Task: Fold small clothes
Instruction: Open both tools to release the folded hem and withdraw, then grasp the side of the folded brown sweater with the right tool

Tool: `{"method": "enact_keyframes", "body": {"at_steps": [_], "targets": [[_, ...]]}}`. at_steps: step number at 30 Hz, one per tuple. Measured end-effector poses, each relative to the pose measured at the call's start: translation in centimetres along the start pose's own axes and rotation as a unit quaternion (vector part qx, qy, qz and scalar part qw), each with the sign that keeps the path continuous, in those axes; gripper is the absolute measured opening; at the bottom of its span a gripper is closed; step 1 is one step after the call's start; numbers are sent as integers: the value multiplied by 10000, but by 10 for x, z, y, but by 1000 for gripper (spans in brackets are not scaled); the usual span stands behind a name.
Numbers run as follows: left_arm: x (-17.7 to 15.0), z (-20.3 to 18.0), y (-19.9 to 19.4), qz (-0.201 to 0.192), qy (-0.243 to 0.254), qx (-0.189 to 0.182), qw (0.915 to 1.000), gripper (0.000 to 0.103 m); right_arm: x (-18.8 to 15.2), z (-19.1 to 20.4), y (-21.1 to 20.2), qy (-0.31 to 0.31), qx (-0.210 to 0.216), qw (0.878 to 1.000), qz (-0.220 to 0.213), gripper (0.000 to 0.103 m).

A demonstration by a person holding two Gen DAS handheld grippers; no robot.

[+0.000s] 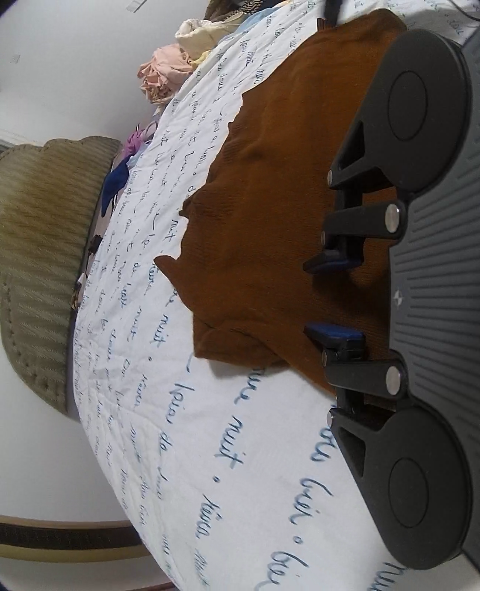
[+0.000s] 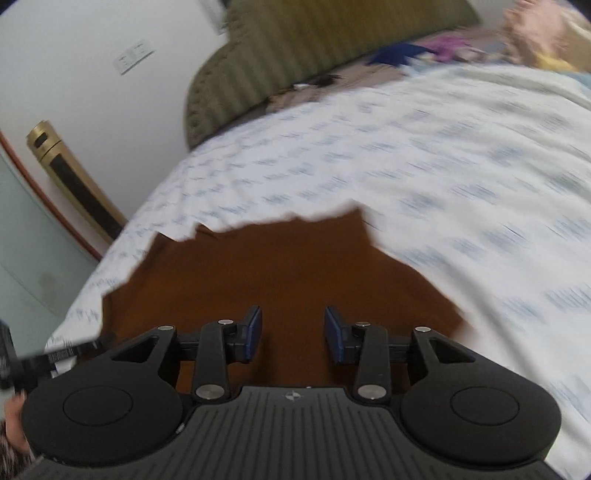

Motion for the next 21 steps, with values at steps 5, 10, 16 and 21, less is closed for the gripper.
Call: {"method": "enact_keyframes", "body": {"at_steps": [5, 10, 16, 21], "targets": [[4, 5, -7, 61, -168, 143, 9997, 29, -49, -25, -39, 410, 84, 9991, -118, 44], [-1, 0, -19, 11, -12, 263, 9997, 32, -69, -12, -17, 556, 606, 9965, 151, 44], [-22, 9, -15, 237, 236, 504, 9982, 32, -80, -2, -8, 52, 74, 9993, 365, 13], [-29, 6, -20, 390, 538, 681, 9955, 32, -90, -21, -13, 288, -94, 9974, 660, 3]]}}
Point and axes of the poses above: each gripper's, at about its wrist camera, not at the fingertips, and y roughly the way its jaws point, z to its left, x to its top, the point moved 10 cm from there along y, roughly the way its jaws point, and after that the axes turned 6 degrees about x, right-handed, at the moved point
